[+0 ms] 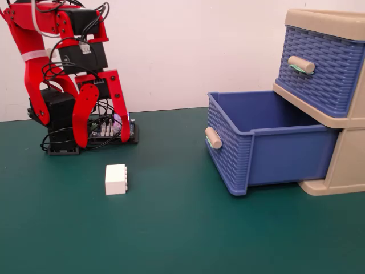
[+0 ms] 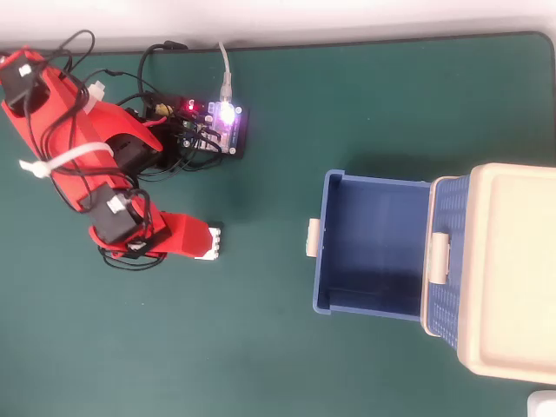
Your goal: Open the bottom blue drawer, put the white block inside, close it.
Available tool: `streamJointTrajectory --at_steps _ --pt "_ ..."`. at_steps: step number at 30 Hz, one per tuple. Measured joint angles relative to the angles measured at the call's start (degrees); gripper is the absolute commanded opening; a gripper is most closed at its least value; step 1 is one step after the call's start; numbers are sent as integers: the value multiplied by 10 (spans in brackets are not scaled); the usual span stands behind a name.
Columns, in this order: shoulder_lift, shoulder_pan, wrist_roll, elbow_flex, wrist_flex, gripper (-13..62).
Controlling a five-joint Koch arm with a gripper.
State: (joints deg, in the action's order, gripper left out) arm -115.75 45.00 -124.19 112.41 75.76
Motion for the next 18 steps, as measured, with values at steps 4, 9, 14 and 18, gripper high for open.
streamJointTrajectory --at_steps 4,9,14,18 --pt "26 1 -1 73 -89 340" --pt "29 4 0 171 -220 340" --pt "29 10 0 196 -301 339" --pt "29 10 0 207 -308 337"
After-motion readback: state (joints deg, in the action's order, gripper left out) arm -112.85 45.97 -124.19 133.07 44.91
